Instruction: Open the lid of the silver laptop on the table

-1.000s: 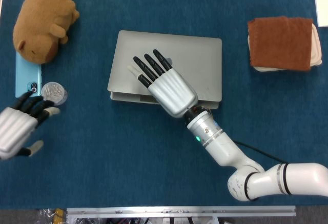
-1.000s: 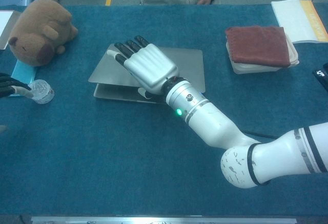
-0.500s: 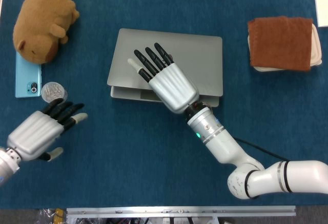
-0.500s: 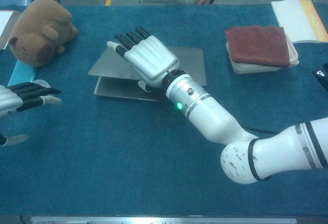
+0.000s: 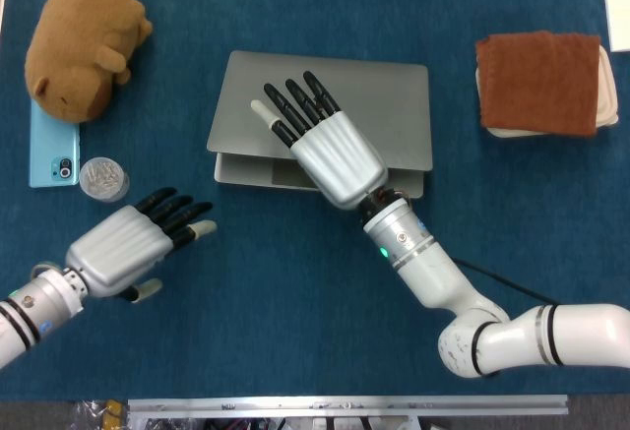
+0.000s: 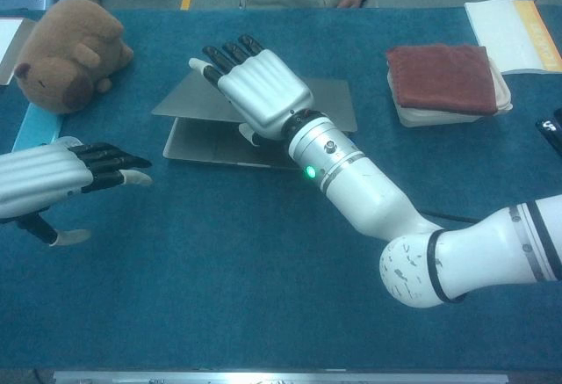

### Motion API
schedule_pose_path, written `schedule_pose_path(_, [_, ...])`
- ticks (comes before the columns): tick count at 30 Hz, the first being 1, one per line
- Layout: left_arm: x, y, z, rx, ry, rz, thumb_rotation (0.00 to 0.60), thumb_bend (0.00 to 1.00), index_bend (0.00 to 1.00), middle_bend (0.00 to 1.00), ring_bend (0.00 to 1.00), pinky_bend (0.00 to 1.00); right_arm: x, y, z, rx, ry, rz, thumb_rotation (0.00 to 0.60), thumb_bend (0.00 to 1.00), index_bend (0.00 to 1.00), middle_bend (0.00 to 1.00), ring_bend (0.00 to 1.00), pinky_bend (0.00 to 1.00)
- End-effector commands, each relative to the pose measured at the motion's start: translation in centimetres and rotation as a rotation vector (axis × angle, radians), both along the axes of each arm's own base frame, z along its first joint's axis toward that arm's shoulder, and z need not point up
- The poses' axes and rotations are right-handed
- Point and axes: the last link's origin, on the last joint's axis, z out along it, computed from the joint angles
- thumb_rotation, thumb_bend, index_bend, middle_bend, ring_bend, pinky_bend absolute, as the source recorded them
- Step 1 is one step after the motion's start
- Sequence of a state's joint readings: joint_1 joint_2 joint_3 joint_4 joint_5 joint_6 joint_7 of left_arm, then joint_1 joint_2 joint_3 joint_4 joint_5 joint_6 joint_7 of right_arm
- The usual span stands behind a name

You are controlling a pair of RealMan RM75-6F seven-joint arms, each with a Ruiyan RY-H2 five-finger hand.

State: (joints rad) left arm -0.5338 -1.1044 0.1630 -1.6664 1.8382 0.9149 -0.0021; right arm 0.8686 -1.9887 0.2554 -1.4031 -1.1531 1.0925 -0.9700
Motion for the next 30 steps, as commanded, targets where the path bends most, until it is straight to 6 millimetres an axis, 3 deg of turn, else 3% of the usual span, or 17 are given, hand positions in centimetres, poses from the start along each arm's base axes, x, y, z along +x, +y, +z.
schedule_pose_path(1, [0.3,0.3,-0.5,-0.012,0.002,-0.012,0.6,0.29,0.0,0.0,0.0,0.0,0.0,-0.1,0.2,-0.003,0.001,-0.003,0.6,0.31,0.0,0.0,0.0,0.03])
schedule_pose_path(30, [1.6,2.8,-4.3,-0.106,-0.009,-0.092,0.6,0.29,0.0,0.0,0.0,0.0,0.1,-1.1,1.2,-0.027,-0.021,-0.049,0.6,0.31,0.0,0.0,0.0,0.03])
